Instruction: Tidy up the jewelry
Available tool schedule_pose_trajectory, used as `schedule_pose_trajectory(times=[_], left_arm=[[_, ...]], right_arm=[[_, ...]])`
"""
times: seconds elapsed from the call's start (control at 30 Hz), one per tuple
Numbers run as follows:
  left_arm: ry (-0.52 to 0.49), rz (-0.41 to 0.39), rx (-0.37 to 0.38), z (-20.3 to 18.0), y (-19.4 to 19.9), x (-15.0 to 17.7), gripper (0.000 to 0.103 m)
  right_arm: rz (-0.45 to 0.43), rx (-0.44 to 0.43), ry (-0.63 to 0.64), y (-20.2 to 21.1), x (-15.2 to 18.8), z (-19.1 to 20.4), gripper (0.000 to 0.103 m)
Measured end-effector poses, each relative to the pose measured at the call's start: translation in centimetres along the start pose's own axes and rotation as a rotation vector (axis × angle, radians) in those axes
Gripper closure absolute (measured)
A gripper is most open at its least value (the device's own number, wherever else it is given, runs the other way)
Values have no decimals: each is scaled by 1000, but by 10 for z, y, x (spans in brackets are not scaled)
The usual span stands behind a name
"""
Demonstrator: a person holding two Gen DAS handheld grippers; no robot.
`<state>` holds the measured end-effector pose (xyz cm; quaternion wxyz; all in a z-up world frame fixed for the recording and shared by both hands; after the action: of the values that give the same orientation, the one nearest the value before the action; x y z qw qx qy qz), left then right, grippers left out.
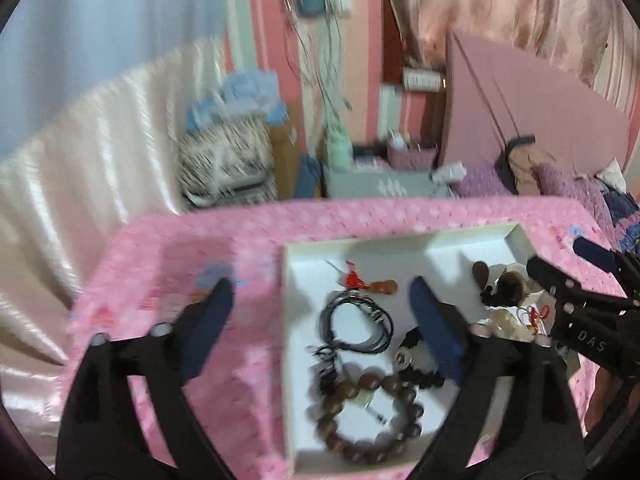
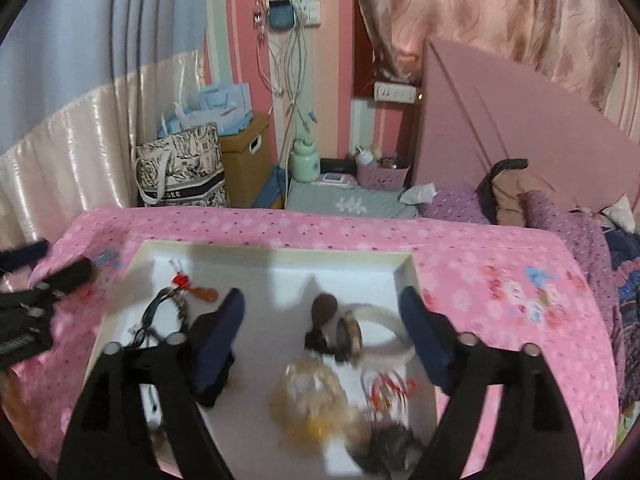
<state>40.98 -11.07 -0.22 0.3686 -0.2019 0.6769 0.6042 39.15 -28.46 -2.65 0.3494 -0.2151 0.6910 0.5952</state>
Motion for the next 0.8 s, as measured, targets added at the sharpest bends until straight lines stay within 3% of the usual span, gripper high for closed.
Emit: schedule_pose_trajectory(times=[0.07,0.17,0.37,0.5,0.67,0.8], left_arm=[[-31,-54,-20,-2,35,8,3],[-79,-66,-4,-9,72,28,3],[-33,-85,18,-2,124,71,3],[-14,-121,-34,4,145,98,3],[68,-139,-20,18,157,134,3],[102,-189,-25,22,157,160,3]], right_arm=[[-21,4,-1,21,10,-3,11],[-49,29,4,50,24,-5,8],[-88,34,-22,104,54,-9,4],[-120,41,-22,134,81,-7,2],[-146,48,-44,148,116,-9,2],[-90,17,-84,141,141,-12,2]])
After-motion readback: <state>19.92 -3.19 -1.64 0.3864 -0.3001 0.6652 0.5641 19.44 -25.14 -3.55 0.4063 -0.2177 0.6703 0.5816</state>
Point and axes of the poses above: each gripper's, at about its wrist camera, not at the fingertips, and y roughly against the way its jaws point, z to its left, x to its underside, the point moved 7 cm from there along -y, roughly the way its jaws point, and after that the axes turned 5 degrees about x, right-handed, at the moved point
